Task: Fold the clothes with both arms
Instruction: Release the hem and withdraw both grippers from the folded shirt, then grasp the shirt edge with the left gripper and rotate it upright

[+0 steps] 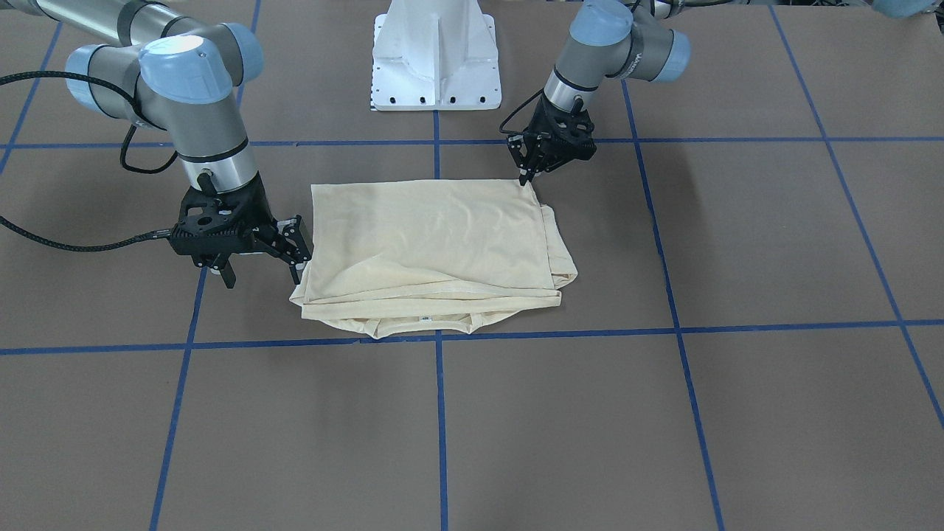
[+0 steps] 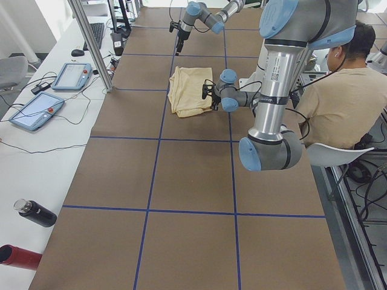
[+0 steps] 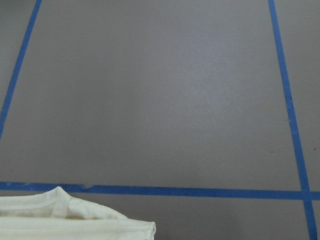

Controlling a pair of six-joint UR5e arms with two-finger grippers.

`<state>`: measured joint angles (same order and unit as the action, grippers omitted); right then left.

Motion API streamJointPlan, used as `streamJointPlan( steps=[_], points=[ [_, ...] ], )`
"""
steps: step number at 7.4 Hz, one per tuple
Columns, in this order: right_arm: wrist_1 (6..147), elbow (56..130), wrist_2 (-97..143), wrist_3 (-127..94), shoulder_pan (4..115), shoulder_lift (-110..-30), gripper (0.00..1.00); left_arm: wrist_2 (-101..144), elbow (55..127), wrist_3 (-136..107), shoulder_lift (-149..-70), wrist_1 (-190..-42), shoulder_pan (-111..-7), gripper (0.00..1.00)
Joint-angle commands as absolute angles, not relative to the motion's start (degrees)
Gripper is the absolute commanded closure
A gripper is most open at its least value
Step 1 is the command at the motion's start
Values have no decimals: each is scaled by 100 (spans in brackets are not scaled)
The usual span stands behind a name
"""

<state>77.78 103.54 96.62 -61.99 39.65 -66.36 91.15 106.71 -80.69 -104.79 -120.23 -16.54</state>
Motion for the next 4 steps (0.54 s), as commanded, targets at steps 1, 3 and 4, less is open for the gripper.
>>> streamJointPlan(
  steps=[1, 3, 4],
  points=[
    [7778, 10354, 9659, -6223, 3955, -6636, 0, 9114, 10618, -7737, -10441, -11866, -1984, 100],
    [7770, 10327, 9642, -6249, 3946, -6636, 0, 9114, 10443, -6738, -10468, -11620, -2729, 100],
    [7770, 10318, 9633, -6284, 3929, -6636, 0, 9123, 10041, -6167, -10537, -11628, -3186, 100]
  ],
)
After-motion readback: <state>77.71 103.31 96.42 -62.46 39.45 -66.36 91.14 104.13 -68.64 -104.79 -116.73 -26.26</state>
